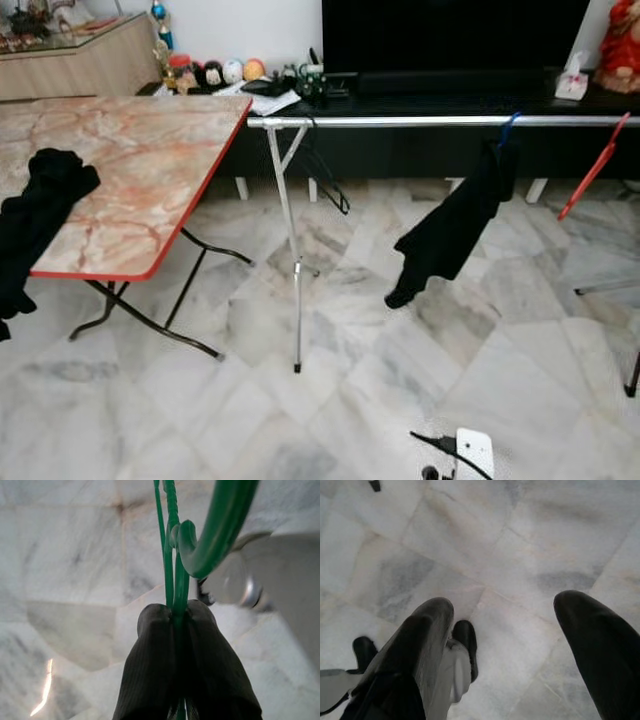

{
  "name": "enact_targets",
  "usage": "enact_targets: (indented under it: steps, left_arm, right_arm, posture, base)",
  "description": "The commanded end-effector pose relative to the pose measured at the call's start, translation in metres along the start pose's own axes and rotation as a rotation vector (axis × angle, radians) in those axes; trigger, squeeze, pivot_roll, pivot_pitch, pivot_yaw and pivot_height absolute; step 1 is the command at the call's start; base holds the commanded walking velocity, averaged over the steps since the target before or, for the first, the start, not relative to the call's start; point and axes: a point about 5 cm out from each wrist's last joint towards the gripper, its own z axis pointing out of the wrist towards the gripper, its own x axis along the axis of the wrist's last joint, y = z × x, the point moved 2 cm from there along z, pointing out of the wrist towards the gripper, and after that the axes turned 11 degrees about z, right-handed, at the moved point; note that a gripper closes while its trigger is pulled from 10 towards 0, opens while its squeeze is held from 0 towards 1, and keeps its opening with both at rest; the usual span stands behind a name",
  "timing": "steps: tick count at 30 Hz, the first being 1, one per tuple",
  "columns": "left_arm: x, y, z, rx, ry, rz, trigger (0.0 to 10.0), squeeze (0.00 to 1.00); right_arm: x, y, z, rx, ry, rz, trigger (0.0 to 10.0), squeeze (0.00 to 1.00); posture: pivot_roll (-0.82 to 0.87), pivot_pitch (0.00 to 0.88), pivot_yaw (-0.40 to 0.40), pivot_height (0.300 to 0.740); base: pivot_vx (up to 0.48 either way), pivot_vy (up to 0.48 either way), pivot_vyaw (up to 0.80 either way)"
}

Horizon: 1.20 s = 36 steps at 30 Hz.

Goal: Hang hanger

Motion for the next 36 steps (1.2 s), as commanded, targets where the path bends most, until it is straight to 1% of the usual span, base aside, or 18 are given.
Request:
enact_targets:
  steps: [1, 4, 7, 9, 11, 13, 15, 16, 17, 18, 20, 21, 26, 28, 29, 30, 36]
  left_arm:
    - [0.002, 0.007, 0.001, -0.013, -0.006, 0.006, 10.0, 0.0]
    - [0.002, 0.008, 0.001, -0.012, -0.006, 0.007, 10.0, 0.0]
    - [0.015, 0.017, 0.005, -0.022, 0.021, 0.009, 10.0, 0.0]
    - [0.028, 0.022, 0.007, -0.025, 0.047, 0.011, 10.0, 0.0]
    - [0.034, 0.025, 0.008, -0.026, 0.057, 0.015, 10.0, 0.0]
    - [0.034, 0.021, 0.008, -0.023, 0.058, 0.019, 10.0, 0.0]
    - [0.032, 0.01, 0.007, -0.013, 0.057, 0.018, 10.0, 0.0]
    - [0.031, 0.008, 0.007, -0.011, 0.057, 0.017, 10.0, 0.0]
    - [0.029, 0.005, 0.006, -0.008, 0.055, 0.015, 10.0, 0.0]
    - [0.028, 0.004, 0.006, -0.008, 0.054, 0.015, 10.0, 0.0]
    - [0.026, 0.001, 0.005, -0.003, 0.05, 0.01, 10.0, 0.0]
    - [0.024, -0.001, 0.005, 0.008, 0.047, -0.007, 10.0, 0.0]
    - [0.023, -0.003, 0.004, 0.016, 0.049, -0.012, 10.0, 0.0]
    - [0.023, -0.003, 0.004, 0.016, 0.051, -0.012, 10.0, 0.0]
    - [0.024, -0.003, 0.004, 0.017, 0.052, -0.012, 10.0, 0.0]
    - [0.024, -0.002, 0.004, 0.018, 0.052, -0.012, 10.0, 0.0]
    - [0.023, 0.004, 0.005, 0.015, 0.053, -0.021, 10.0, 0.0]
  right_arm:
    - [0.005, 0.006, -0.001, -0.014, 0.012, -0.004, 10.0, 0.0]
    - [0.005, 0.006, -0.001, -0.015, 0.013, -0.004, 10.0, 0.0]
    - [0.005, 0.007, -0.001, -0.018, 0.016, 0.018, 10.0, 0.0]
    - [0.004, 0.004, -0.001, -0.007, 0.014, 0.008, 10.0, 0.0]
    - [0.004, 0.003, -0.001, -0.002, 0.012, 0.002, 10.0, 0.0]
    - [0.004, 0.004, -0.001, -0.007, 0.015, 0.014, 10.0, 0.0]
    - [0.004, 0.005, -0.001, -0.014, 0.018, 0.03, 10.0, 0.0]
    - [0.004, 0.005, -0.001, -0.014, 0.017, 0.033, 10.0, 0.0]
    - [0.003, 0.004, -0.001, -0.019, 0.011, 0.012, 10.0, 0.0]
    - [0.003, 0.004, -0.001, -0.02, 0.01, 0.006, 10.0, 0.0]
    - [0.002, 0.004, 0.0, -0.023, 0.006, 0.0, 10.0, 0.0]
    - [0.001, 0.003, 0.0, -0.021, 0.006, 0.003, 10.0, 0.0]
    - [0.003, 0.003, 0.0, -0.021, 0.014, 0.012, 10.0, 0.0]
    - [0.006, 0.001, 0.0, -0.025, 0.032, 0.003, 10.0, 0.0]
    - [0.007, 0.0, 0.0, -0.022, 0.035, 0.018, 10.0, 0.0]
    - [0.007, -0.002, 0.001, -0.016, 0.035, 0.028, 10.0, 0.0]
    - [0.009, -0.008, 0.001, 0.0, 0.033, 0.02, 10.0, 0.0]
  posture:
    - [-0.07, 0.0, 0.052, 0.74]
    - [-0.07, 0.0, 0.052, 0.74]
    - [-0.06, 0.0, 0.045, 0.74]
    - [-0.05, 0.0, 0.039, 0.74]
    - [-0.05, 0.0, 0.039, 0.74]
    - [-0.05, 0.0, 0.039, 0.74]
    - [-0.05, 0.0, 0.039, 0.74]
    - [-0.05, 0.0, 0.039, 0.74]
    - [-0.06, 0.0, 0.039, 0.74]
    - [-0.06, 0.0, 0.039, 0.74]
    - [-0.06, 0.0, 0.04, 0.74]
    - [-0.06, 0.0, 0.041, 0.74]
    - [-0.06, 0.0, 0.043, 0.74]
    - [-0.06, 0.0, 0.045, 0.74]
    - [-0.07, 0.0, 0.046, 0.74]
    - [-0.07, 0.0, 0.045, 0.74]
    - [-0.06, 0.0, 0.04, 0.74]
  base:
    - [0.0, -0.394, 0.0]
    - [0.0, -0.394, 0.0]
    - [0.0, -0.394, 0.0]
    - [0.0, -0.394, 0.0]
    - [0.0, -0.396, 0.0]
    - [0.0, -0.394, 0.0]
    - [0.0, -0.392, 0.0]
    - [0.0, -0.39, 0.0]
    - [0.0, -0.394, 0.0]
    - [0.0, -0.394, 0.0]
    - [0.0, -0.398, -0.63]
    - [0.0, -0.394, -0.68]
    - [0.0, -0.394, -0.63]
    - [0.0, -0.39, 0.0]
    - [0.0, -0.394, 0.0]
    - [0.0, -0.394, 0.0]
    - [0.0, -0.365, 0.0]
